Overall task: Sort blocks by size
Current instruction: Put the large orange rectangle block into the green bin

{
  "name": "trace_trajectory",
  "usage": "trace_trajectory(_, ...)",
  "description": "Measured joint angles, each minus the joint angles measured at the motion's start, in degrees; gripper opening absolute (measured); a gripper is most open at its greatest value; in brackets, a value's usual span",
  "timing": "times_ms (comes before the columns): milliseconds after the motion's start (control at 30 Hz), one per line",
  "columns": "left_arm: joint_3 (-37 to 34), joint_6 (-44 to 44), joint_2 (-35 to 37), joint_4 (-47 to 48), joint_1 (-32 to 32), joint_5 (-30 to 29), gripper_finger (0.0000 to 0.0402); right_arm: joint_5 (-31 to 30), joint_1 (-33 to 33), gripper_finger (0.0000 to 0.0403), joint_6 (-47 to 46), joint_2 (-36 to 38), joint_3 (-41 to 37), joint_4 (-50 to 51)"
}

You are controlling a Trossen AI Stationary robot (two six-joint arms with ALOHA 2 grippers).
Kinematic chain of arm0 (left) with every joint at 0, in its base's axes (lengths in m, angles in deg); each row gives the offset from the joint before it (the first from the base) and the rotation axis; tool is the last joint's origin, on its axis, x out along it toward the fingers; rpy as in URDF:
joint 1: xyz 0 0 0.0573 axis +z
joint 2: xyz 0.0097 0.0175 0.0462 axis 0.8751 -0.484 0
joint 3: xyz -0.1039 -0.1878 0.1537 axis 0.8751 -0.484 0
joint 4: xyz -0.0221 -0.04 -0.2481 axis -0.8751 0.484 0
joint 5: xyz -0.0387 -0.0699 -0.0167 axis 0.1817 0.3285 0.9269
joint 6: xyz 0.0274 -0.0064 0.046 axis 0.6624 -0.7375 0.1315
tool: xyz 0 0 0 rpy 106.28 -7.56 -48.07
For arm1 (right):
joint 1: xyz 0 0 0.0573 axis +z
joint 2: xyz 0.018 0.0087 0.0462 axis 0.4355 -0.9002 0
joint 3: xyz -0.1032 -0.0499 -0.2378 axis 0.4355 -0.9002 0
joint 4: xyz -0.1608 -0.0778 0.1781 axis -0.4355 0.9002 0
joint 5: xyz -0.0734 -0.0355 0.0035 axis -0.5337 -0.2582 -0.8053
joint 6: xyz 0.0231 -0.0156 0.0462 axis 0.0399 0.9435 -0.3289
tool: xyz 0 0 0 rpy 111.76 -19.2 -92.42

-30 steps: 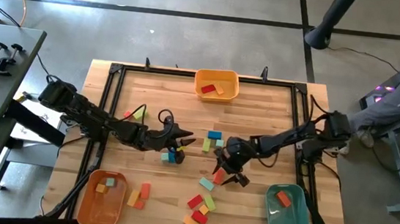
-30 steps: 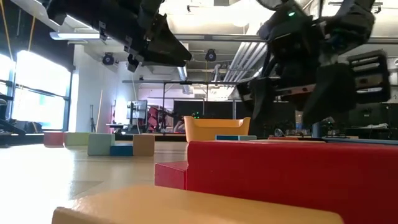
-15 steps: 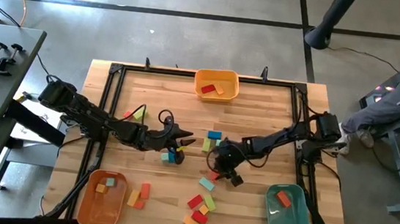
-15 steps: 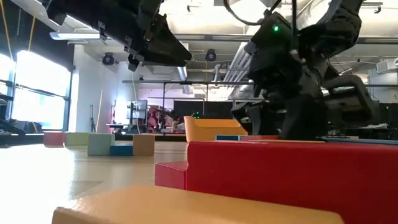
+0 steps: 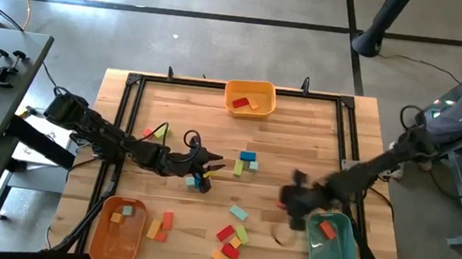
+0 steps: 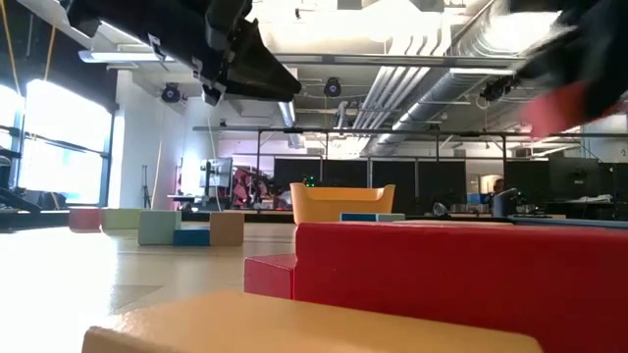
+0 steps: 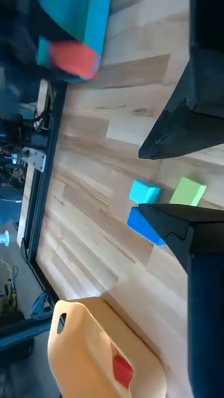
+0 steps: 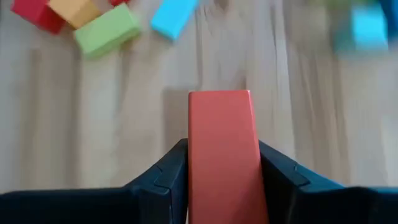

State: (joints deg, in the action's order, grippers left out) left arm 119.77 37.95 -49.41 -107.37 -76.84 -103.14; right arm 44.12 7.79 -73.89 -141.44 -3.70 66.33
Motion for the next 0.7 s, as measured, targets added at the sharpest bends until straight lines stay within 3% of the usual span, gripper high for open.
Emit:
trace_trajectory(67,0.0,1.09,0.0,-0.07,0.59,-0.68,0.0111,-0.48,6.52,0.0129,-14.11,0.93,2.96,7.41)
trace_trajectory(200,0.0,2.18,0.02,-0.22,1.7,-1.55,0.0111,3.03,16.65,0.0129,-40.5,0.67,6.75,12.52)
trace_trajectory(333,0.0,2.19,0.0,-0.09,2.39,-1.55,0.0111,7.48,22.41,0.0129,-56.83,-0.58,5.36,12.01)
trace_trajectory(500,0.0,2.2,0.0,0.26,2.37,-1.53,0.0111,17.02,23.82,0.0129,-65.95,-2.65,1.11,7.13)
trace_trajectory(700,0.0,2.2,0.0,0.57,2.27,-1.53,0.0111,18.53,23.29,0.0129,-69.18,-3.21,-2.49,3.42)
